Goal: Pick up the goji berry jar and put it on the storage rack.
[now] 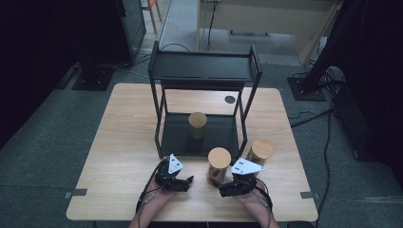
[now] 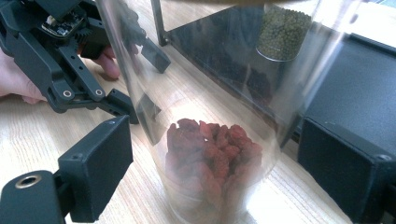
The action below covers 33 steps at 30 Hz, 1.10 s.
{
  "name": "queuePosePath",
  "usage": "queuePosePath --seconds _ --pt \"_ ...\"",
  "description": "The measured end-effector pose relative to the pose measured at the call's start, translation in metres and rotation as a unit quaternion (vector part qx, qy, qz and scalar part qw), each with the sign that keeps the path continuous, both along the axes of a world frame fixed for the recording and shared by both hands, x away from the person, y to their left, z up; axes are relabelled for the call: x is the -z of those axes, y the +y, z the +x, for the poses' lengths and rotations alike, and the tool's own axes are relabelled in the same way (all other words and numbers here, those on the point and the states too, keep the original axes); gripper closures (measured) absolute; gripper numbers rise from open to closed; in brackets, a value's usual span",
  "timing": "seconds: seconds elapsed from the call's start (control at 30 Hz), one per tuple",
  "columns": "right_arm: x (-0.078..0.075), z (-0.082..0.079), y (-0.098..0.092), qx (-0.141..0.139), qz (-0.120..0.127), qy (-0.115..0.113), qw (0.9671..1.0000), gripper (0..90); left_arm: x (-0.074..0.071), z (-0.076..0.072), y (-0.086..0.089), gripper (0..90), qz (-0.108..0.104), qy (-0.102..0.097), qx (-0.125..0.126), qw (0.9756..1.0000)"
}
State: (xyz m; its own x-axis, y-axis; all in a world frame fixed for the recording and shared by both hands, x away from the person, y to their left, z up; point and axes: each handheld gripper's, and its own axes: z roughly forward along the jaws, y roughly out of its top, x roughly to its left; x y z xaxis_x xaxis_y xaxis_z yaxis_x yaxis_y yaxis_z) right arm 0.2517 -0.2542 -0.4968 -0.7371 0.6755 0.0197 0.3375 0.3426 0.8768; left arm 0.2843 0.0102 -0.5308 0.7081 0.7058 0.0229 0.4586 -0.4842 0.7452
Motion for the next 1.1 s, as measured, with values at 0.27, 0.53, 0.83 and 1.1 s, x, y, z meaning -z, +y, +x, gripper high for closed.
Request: queuePosePath --seconds 0.27,0.53,0.83,1.1 --pt "-0.004 0.002 0.001 0.002 0.0 0.0 1.0 10.3 0.0 0.0 0.0 18.4 0.0 0.0 0.0 1.0" --pt "-0.008 0.005 0.001 0.0 0.005 0.005 1.0 10.3 0.0 0.0 0.0 18.4 0.0 0.0 0.0 1.0" --pt "-0.011 0.006 0.002 0.001 0.006 0.007 1.0 10.7 0.0 0.0 0.0 18.4 0.001 0.0 0.001 1.0" --pt "-0.016 0.008 0.005 0.004 0.005 0.005 1.0 10.7 0.0 0.0 0.0 18.4 0.001 0.0 0.001 1.0"
